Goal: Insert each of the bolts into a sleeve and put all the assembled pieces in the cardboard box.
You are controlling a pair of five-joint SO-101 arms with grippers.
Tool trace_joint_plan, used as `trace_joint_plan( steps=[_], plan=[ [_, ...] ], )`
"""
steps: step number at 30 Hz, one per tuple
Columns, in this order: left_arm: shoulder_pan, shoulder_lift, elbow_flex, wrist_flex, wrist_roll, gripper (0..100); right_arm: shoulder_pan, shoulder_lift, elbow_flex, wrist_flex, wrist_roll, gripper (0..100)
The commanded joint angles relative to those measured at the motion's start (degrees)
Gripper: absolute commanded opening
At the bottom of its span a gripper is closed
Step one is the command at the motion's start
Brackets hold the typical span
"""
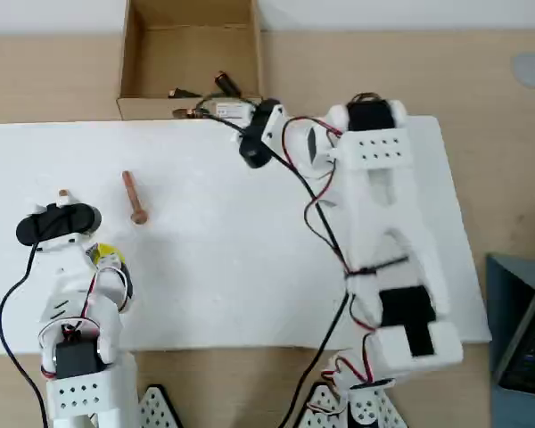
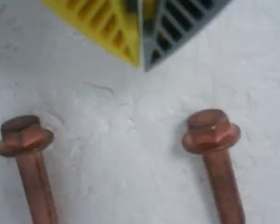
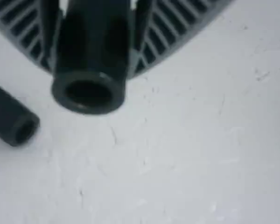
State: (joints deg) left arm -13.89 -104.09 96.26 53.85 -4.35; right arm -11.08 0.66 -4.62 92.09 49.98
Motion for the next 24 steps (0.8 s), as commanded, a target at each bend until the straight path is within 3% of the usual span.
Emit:
trace_joint_plan(
  steps=[1,6,16,24],
  plan=[
    [-0.18,-0.40,0.53,-0.79,-0.44,0,-0.31,-7.96,-3.56,3.08,-3.52,1.0],
    [-0.18,-0.40,0.53,-0.79,-0.44,0,-0.31,-16.57,-3.56,7.03,-8.44,1.0],
    [-0.44,-0.31,-0.26,-0.79,-0.35,0,0.04,-35.47,2.95,9.23,-27.69,1.0],
    [-1.32,0.04,-8.26,-0.70,-0.35,0,8.57,-46.90,15.69,7.38,-38.51,1.0]
  ],
)
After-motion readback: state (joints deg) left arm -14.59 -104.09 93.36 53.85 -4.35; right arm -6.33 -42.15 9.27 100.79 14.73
